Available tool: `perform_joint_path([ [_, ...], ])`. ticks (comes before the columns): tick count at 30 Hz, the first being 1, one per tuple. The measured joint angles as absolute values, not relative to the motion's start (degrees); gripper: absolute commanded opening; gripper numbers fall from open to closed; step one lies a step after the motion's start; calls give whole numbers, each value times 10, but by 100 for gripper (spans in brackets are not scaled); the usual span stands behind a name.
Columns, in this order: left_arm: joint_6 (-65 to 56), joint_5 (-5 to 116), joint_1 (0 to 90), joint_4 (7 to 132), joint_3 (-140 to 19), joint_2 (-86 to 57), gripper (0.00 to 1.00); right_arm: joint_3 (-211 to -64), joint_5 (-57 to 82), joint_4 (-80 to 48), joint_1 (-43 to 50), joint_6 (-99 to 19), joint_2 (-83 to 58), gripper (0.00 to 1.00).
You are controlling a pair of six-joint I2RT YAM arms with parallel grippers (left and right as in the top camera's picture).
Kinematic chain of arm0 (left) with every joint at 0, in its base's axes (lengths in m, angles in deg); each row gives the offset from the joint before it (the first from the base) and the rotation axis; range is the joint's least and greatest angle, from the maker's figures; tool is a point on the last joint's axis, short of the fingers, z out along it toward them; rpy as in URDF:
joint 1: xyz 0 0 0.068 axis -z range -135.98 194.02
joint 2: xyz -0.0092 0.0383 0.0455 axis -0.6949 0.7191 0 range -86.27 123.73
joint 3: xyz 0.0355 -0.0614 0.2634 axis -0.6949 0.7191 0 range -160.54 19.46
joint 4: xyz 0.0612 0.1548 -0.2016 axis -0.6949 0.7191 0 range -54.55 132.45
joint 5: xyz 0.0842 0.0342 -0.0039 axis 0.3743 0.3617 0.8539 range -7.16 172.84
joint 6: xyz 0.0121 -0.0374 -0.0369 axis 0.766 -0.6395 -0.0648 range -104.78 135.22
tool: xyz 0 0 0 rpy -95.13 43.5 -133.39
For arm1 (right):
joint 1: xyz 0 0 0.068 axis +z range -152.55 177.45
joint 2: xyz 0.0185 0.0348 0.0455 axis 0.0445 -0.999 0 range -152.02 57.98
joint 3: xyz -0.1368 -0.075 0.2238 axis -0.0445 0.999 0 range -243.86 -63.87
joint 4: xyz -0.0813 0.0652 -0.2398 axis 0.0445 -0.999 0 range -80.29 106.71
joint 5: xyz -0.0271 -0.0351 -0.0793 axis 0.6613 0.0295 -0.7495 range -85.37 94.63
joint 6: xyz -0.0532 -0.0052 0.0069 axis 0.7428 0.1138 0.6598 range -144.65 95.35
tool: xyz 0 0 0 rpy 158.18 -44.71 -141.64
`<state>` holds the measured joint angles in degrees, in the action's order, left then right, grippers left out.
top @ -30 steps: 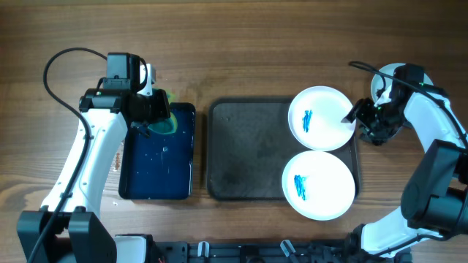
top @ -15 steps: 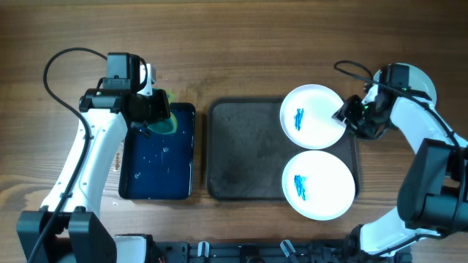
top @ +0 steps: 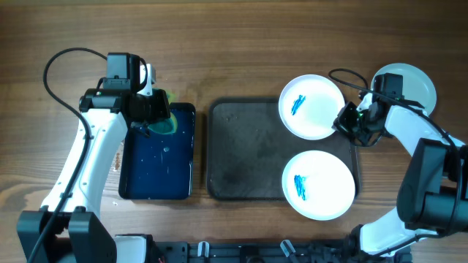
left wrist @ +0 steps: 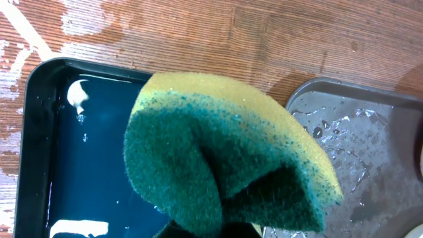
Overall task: Clean dirty plates on tray and stack at the side
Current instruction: 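Grasp the upper white plate's rim with the right gripper and pull it left, then scrub the second plate with the sponge in the left gripper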
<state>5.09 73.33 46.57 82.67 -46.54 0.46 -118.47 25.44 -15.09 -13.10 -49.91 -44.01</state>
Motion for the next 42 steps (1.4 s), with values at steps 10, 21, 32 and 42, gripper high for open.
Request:
perform_joint_path([
  [10,51,733,466,827,-465,5,4,-1184,258,-102,-2,-390,-440,5],
  [21,20,605,493,785,-465,7,4,-1182,236,-100,88,-348,-440,5],
  [32,-53,509,545,716,-466,98,4,-1182,236,-100,88,-348,-440,5],
  [42,-146,410,710,527,-468,226,4,-1182,236,-101,88,-348,-440,5],
])
